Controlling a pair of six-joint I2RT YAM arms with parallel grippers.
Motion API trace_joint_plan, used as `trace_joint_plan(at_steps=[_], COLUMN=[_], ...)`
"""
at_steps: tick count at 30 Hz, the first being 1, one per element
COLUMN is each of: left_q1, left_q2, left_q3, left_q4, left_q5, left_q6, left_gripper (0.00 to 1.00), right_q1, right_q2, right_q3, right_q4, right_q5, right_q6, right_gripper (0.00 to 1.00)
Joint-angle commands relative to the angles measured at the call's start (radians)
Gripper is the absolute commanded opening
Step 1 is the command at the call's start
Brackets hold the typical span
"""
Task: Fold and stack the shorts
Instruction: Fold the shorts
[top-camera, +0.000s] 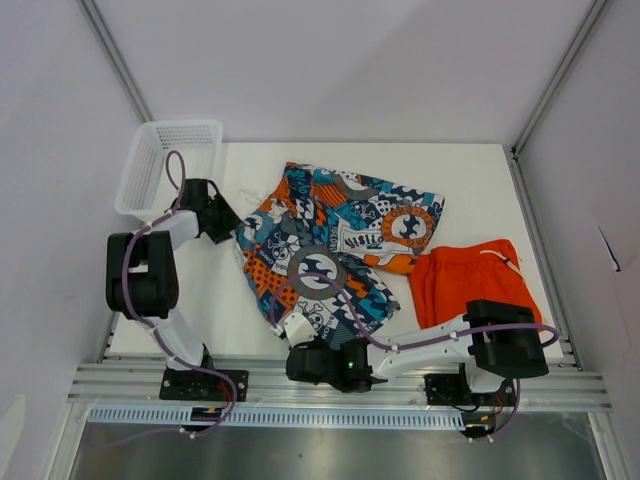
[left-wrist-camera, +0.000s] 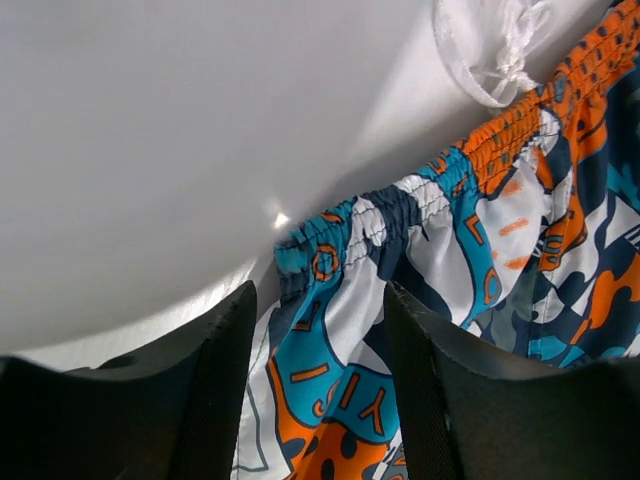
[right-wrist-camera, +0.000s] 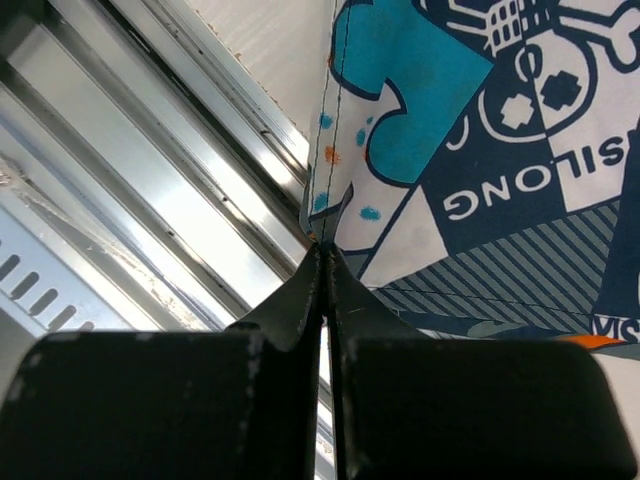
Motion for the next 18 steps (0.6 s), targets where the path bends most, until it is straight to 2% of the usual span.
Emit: trace_joint_plan(at_steps=[1,13,15,18], left_q1=[0.005,-0.041,-0.05,-0.084], left_q2=[0.038,0.112,0.142,0.181], left_q3=[0.015,0.076,0.102,0.148], left_q4=[0.054,0.011,0.006,-0.034], left_q5=[0.026,-0.025,-0.043,-0.08], left_q6=[0.02,0.043,0.046,0.054], left_gripper=[0.55,0.47,0.38,0.11], right_q1=[0.007,0.022,0.028,0.03], right_q2=[-0.067,-0.103,-0.114,-0.128], right_q3=[0.0,0.016,0.016,0.016], right_q4=[0.039,0.03,0.034,0.031], right_q5=[0.013,0.009,0.006,0.006], right_q6=[0.009,0.0,-0.005,-0.003], right_gripper=[0.0,0.0,0.0,0.0])
